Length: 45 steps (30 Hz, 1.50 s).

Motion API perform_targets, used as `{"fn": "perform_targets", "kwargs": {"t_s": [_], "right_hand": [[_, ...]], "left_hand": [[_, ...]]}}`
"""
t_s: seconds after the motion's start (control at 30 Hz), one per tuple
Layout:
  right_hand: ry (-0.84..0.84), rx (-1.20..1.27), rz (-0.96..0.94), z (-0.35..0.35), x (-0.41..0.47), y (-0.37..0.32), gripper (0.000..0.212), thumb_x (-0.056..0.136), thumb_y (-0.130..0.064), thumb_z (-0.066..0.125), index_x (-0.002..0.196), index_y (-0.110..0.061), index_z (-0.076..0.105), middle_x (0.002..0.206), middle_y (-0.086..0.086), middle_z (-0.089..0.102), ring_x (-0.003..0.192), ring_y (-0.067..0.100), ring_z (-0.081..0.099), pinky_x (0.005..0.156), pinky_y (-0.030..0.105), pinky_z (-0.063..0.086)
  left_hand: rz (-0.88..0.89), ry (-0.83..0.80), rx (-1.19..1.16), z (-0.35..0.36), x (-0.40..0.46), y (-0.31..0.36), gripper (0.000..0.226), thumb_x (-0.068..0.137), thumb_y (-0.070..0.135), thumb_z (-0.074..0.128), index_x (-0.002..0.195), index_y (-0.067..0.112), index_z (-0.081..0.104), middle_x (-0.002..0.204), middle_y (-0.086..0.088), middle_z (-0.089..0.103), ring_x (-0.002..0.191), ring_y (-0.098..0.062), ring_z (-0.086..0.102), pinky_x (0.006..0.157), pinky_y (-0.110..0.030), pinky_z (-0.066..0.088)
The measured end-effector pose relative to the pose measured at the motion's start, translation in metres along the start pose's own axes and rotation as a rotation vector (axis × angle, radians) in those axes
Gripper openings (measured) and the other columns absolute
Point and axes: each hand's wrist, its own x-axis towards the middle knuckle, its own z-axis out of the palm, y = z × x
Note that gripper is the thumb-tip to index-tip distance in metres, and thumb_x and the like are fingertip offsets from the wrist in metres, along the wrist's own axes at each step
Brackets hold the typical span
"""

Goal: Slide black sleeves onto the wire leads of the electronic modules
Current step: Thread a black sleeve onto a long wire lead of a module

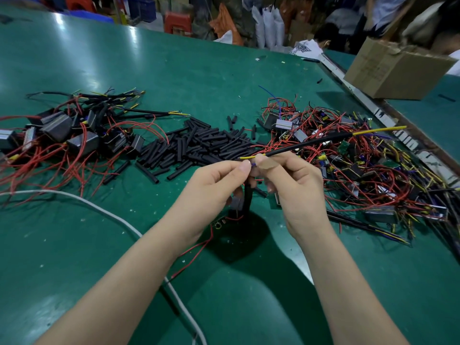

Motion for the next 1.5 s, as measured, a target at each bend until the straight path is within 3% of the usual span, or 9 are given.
{"fn": "perform_targets", "kwargs": {"t_s": [0.3,0.43,0.63,0.77,0.83,0.97,1.13,1.37,1.5], "right_hand": [[-0.104,0.119,0.000,-0.001,-0.002,-0.001,0.020,0.086,-0.001,0.062,0.068,-0.010,0.065,0.060,-0.002,0.066,0.050,0.001,0.057,0.056,0.009,0.043],[-0.178,0.122,-0.016,-0.003,-0.002,0.000,0.023,0.086,-0.005,0.063,0.066,-0.016,0.069,0.064,0.001,0.066,0.055,0.011,0.062,0.059,0.012,0.045],[-0.167,-0.073,-0.019,-0.003,-0.003,0.000,0.019,0.082,-0.021,0.067,0.068,-0.032,0.073,0.062,-0.013,0.065,0.053,0.000,0.047,0.052,0.014,0.037],[-0.083,-0.161,-0.042,0.001,-0.002,0.004,0.015,0.085,-0.017,0.069,0.071,-0.022,0.073,0.065,-0.014,0.066,0.057,-0.002,0.054,0.059,0.008,0.038],[-0.068,-0.135,-0.033,0.002,-0.002,0.005,0.012,0.085,-0.016,0.069,0.073,-0.017,0.073,0.070,-0.010,0.069,0.061,-0.001,0.058,0.064,0.011,0.041],[-0.029,-0.114,-0.007,0.001,-0.001,0.005,0.011,0.085,-0.015,0.070,0.074,-0.018,0.070,0.059,-0.015,0.063,0.055,-0.002,0.052,0.058,0.008,0.037],[0.011,-0.139,-0.003,0.002,-0.002,0.005,0.008,0.081,-0.018,0.074,0.075,-0.019,0.070,0.067,-0.007,0.068,0.067,0.004,0.057,0.068,0.020,0.044],[0.014,-0.081,0.105,0.001,-0.001,0.003,0.009,0.079,-0.017,0.075,0.075,-0.016,0.068,0.059,-0.013,0.063,0.052,-0.003,0.050,0.053,0.008,0.038],[0.050,-0.082,0.162,0.004,-0.001,0.006,0.014,0.079,-0.019,0.075,0.073,-0.014,0.063,0.059,-0.011,0.060,0.051,-0.002,0.047,0.053,0.012,0.039]], "left_hand": [[-0.218,-0.147,-0.220,-0.003,0.001,0.004,0.026,0.077,0.040,0.055,0.074,0.022,0.074,0.066,0.012,0.058,0.052,0.000,0.039,0.045,-0.012,0.031],[-0.263,-0.176,-0.259,-0.004,0.004,0.001,0.023,0.074,0.041,0.055,0.066,0.028,0.072,0.062,0.012,0.056,0.049,0.001,0.040,0.044,-0.015,0.027],[-0.372,-0.211,-0.487,-0.006,0.008,-0.004,0.015,0.072,0.031,0.058,0.062,0.028,0.070,0.056,0.013,0.054,0.048,0.002,0.047,0.041,-0.013,0.031],[-0.098,0.078,-0.126,-0.004,0.007,-0.002,0.032,0.091,0.014,0.055,0.062,0.018,0.069,0.061,0.014,0.062,0.060,0.000,0.050,0.065,-0.016,0.037],[-0.025,0.112,-0.035,-0.002,0.004,0.000,0.031,0.094,0.013,0.051,0.068,0.018,0.066,0.059,0.015,0.062,0.056,0.007,0.051,0.057,-0.006,0.037],[-0.115,0.043,-0.105,-0.002,0.003,-0.001,0.020,0.093,0.022,0.054,0.080,0.017,0.068,0.062,0.011,0.060,0.052,0.004,0.047,0.048,-0.011,0.035],[-0.241,-0.011,-0.173,-0.006,0.004,0.000,0.020,0.087,0.025,0.060,0.071,0.022,0.071,0.065,0.011,0.064,0.058,0.000,0.044,0.057,-0.023,0.027],[-0.200,-0.061,-0.079,-0.008,0.002,-0.003,0.018,0.067,0.041,0.068,0.066,0.024,0.073,0.071,0.010,0.065,0.054,0.001,0.043,0.045,-0.013,0.032],[-0.285,-0.057,-0.131,-0.006,0.004,-0.007,0.015,0.061,0.037,0.070,0.065,0.023,0.074,0.067,0.009,0.066,0.049,0.001,0.039,0.041,-0.012,0.029]]}}
